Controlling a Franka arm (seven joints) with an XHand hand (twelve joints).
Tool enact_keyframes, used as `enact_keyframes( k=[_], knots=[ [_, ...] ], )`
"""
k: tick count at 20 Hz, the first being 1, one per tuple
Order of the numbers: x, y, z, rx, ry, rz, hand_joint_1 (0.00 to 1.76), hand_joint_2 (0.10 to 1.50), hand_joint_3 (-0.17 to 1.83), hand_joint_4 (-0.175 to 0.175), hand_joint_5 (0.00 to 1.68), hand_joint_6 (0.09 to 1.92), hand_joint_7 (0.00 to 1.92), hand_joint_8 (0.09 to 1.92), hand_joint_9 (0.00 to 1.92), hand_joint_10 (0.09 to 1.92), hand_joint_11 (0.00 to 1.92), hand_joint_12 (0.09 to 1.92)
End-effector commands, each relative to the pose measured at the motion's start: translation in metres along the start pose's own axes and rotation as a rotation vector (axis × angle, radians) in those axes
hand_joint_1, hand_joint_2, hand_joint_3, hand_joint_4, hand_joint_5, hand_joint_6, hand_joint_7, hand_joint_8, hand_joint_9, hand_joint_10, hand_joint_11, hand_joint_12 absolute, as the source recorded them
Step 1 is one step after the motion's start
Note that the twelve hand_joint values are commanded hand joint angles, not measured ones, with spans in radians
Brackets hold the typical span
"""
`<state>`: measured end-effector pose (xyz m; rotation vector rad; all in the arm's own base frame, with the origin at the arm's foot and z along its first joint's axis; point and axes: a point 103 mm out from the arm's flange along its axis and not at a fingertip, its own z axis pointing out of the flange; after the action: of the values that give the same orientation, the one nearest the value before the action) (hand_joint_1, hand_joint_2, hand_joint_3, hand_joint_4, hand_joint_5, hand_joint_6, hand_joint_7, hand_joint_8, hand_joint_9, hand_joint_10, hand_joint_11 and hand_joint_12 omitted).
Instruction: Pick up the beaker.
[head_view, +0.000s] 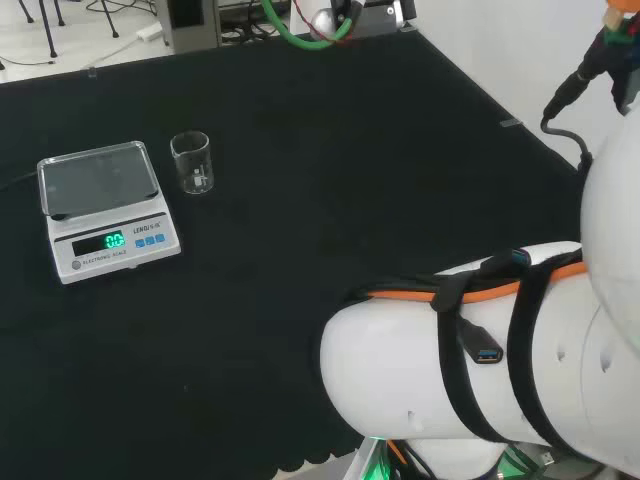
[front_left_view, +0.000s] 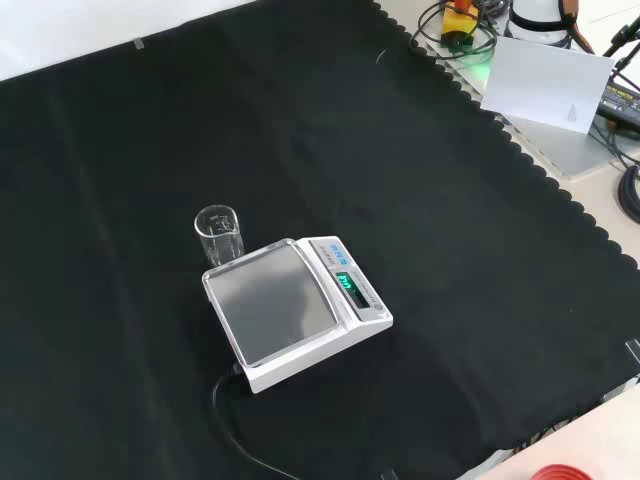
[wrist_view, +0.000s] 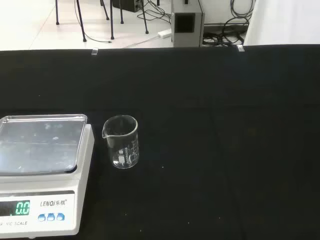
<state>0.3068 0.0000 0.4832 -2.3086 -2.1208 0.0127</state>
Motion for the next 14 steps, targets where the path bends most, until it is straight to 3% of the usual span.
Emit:
enact_keyframes(
  k=[1, 4, 9, 14],
  knots=[
    [0.000, 0.000, 0.000, -0.010, -0.011, 0.001, 0.54, 0.61, 0.41, -0.051, 0.20, 0.34, 0.29, 0.76, 0.41, 0.85, 0.12, 1.41],
    [-0.001, 0.000, 0.001, -0.006, -0.011, 0.002, 0.53, 0.68, 0.27, -0.052, 0.25, 0.21, 0.28, 0.78, 0.39, 0.88, 0.08, 1.49],
    [0.006, 0.008, 0.009, 0.000, -0.043, 0.012, 0.53, 0.72, 0.20, -0.052, 0.28, 0.14, 0.28, 0.78, 0.39, 0.88, 0.08, 1.50],
    [0.026, 0.066, 0.043, 0.050, -0.052, 0.021, 0.54, 0.72, 0.19, -0.052, 0.28, 0.13, 0.28, 0.78, 0.39, 0.88, 0.08, 1.50]
  ],
)
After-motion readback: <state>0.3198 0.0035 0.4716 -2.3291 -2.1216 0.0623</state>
